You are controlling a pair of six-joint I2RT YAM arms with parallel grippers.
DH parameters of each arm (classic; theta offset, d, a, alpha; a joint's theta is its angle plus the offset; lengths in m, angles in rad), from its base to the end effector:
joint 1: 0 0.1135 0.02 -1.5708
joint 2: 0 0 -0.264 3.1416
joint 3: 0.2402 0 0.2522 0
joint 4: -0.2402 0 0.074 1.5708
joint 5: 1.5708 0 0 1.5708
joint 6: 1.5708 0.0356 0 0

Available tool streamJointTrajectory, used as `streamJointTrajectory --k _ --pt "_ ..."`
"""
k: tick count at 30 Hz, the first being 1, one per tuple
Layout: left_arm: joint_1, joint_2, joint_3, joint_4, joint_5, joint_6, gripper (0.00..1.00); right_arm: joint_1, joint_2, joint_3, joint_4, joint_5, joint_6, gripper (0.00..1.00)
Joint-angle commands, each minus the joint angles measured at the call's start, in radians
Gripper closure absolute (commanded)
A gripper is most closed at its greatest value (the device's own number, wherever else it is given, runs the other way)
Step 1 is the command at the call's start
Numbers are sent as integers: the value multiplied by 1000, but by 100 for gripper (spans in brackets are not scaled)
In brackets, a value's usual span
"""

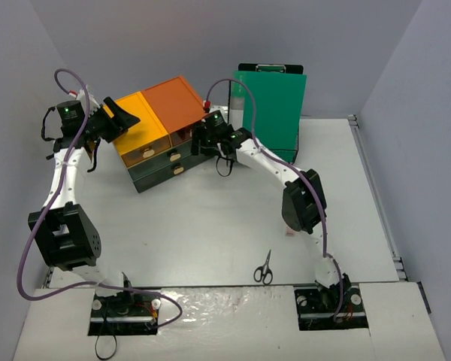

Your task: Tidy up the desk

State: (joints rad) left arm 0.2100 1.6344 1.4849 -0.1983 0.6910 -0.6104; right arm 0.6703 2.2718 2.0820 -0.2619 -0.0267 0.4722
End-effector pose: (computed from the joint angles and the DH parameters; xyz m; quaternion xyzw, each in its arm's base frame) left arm 0.3796 0.0577 0.3652 -0.1289 0.7840 -0.3792 0.4742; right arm 0.4232 0.3367 0.2801 -0.0908 0.8426 0.2965 0.4404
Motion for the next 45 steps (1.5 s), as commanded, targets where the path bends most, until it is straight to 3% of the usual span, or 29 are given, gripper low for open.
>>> streamJointTrajectory --k 1,6,9,17,20,37,45 --pt "3 22 2 -88 -32 26 37 -11 -229 -200 205 -164 120 35" --pt "2 22 -5 -79 -30 22 36 -40 -376 -600 652 -333 349 40" --pt "2 25 -2 -82 -30 23 37 -34 -362 -713 912 -432 526 40" --pt "3 22 3 -90 -28 29 37 2 -129 -755 1564 -496 1016 43" --pt "3 18 -3 -89 -30 31 37 4 -43 -712 1679 -464 1132 47" --pt "6 22 5 -98 -33 38 37 17 127 -442 1589 -423 1172 50" --pt "8 30 12 -98 -31 38 37 39 91 -490 1538 -452 1138 53"
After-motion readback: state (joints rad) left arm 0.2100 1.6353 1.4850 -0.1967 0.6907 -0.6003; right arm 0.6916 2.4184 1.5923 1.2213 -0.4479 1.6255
